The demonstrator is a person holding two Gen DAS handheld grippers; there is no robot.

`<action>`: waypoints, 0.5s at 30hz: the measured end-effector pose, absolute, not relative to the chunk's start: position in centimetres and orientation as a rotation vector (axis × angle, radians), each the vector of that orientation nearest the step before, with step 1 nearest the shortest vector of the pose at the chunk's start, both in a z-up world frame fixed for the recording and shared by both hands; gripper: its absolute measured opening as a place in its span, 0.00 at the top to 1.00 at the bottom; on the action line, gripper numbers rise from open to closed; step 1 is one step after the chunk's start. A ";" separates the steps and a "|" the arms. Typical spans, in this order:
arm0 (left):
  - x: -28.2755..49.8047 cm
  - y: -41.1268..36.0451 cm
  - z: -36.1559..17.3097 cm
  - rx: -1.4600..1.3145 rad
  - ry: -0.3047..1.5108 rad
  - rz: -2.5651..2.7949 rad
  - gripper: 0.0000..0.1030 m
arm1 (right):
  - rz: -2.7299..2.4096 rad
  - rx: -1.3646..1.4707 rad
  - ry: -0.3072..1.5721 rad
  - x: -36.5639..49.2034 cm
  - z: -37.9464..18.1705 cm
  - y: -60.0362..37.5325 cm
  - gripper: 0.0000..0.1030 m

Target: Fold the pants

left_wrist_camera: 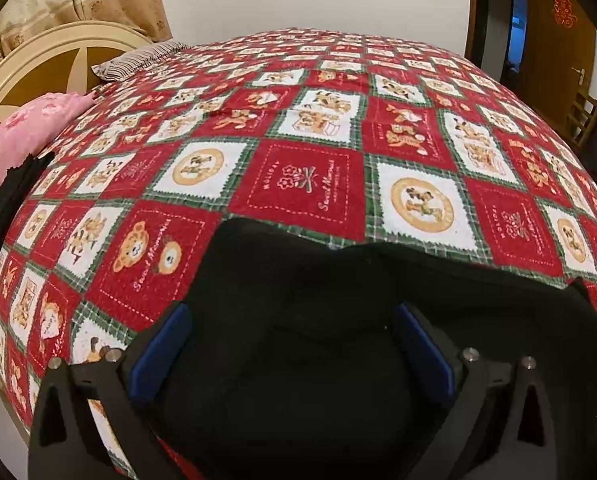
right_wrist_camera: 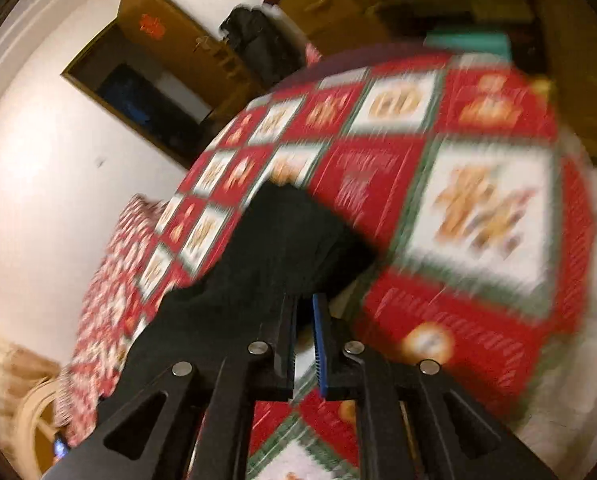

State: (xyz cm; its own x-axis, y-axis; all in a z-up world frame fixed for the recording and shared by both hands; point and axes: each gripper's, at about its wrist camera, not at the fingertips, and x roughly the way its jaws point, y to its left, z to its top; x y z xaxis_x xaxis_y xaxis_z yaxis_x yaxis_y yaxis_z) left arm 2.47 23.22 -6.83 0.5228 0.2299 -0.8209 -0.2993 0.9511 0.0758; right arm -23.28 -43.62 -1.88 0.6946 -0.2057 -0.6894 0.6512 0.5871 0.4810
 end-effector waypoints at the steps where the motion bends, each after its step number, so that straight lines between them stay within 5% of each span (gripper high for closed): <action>1: 2.5 23.2 -6.8 -0.078 0.972 0.317 0.00 | -0.552 0.737 0.606 -23.4 -1.2 -44.7 0.89; 3: 2.6 23.2 -6.8 -0.073 0.976 0.318 0.00 | -0.555 0.625 0.608 -22.0 0.1 -45.2 0.54; 4: 2.6 23.2 -6.8 -0.071 0.979 0.318 0.00 | -0.523 0.578 0.631 -20.7 0.4 -45.7 0.28; 15: 2.2 22.8 -6.5 -0.068 0.992 0.309 0.00 | -0.382 0.273 0.931 -11.8 -3.9 -46.1 0.28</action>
State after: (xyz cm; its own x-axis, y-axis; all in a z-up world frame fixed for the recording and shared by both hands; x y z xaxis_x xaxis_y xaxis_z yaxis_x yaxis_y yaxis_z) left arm 2.23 22.79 -6.49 0.5076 0.2253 -0.8316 -0.2865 0.9544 0.0837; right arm -11.85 -46.06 -3.93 0.5382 -0.2008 -0.8185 0.4323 0.8995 0.0636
